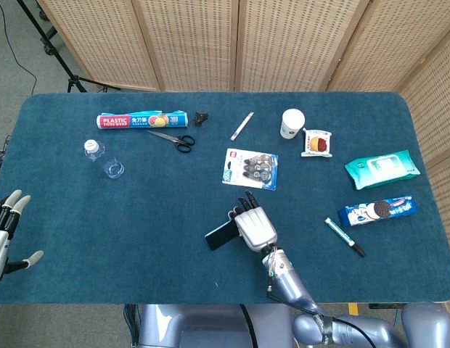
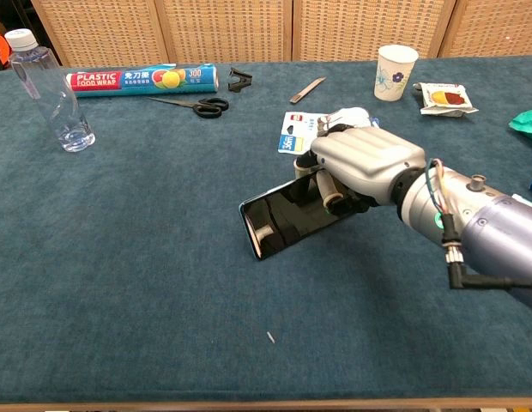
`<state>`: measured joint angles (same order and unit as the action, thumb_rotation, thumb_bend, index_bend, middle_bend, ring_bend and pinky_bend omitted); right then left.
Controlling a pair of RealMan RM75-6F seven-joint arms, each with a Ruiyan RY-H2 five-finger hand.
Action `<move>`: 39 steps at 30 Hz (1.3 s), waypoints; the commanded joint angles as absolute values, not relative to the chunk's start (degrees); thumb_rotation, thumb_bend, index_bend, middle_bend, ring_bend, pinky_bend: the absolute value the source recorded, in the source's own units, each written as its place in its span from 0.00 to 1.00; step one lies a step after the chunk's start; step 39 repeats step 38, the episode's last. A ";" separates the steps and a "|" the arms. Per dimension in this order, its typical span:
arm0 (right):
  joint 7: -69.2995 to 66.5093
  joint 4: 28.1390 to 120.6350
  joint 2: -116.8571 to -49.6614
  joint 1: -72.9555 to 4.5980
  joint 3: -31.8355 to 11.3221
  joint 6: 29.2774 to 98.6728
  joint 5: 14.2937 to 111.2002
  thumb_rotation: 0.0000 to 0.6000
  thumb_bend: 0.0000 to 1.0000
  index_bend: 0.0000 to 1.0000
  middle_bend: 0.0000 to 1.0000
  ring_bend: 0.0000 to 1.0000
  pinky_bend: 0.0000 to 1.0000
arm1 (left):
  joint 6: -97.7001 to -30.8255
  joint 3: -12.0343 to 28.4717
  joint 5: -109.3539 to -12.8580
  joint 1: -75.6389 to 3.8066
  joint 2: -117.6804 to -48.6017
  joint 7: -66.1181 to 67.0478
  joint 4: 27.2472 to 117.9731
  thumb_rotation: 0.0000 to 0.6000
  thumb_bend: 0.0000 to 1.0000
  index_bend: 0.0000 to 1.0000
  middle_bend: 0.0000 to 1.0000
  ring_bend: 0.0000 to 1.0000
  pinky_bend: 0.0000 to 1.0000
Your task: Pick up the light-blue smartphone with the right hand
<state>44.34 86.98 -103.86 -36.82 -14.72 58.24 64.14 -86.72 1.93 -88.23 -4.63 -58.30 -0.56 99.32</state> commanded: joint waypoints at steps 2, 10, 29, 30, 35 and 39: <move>48.32 86.76 -104.71 -39.72 -16.53 57.28 59.44 1.00 0.80 0.42 0.33 0.16 0.01 | -86.50 1.95 -88.06 -4.70 -58.28 -0.54 99.32 1.00 0.00 0.00 0.00 0.00 0.00; 50.17 89.07 -104.69 -42.99 -17.37 58.76 58.09 1.00 0.60 0.36 0.19 0.09 0.01 | -86.45 2.21 -87.58 -4.73 -58.05 -1.24 99.13 1.00 0.00 0.00 0.00 0.00 0.00; 31.61 96.47 -83.32 -30.08 -5.17 75.17 81.01 1.00 0.26 0.00 0.00 0.00 0.01 | -86.74 2.15 -87.77 -4.59 -58.29 -0.57 99.05 1.00 0.00 0.00 0.00 0.00 0.00; 30.37 95.68 -82.27 -29.02 -4.43 76.70 82.44 1.00 0.20 0.00 0.00 0.00 0.01 | -86.76 2.16 -87.74 -4.58 -58.36 -0.37 99.08 1.00 0.00 0.00 0.00 0.00 0.00; 19.44 91.74 -76.32 -20.60 -0.37 85.81 85.58 1.00 0.00 0.00 0.00 0.00 0.00 | -86.63 2.13 -87.54 -4.62 -59.14 1.43 99.08 1.00 0.00 0.00 0.00 0.00 0.00; 15.99 90.48 -75.34 -17.95 0.15 88.02 85.44 1.00 0.00 0.00 0.00 0.00 0.00 | -86.54 2.15 -87.42 -4.66 -59.43 2.13 99.14 1.00 0.00 0.00 0.00 0.00 0.00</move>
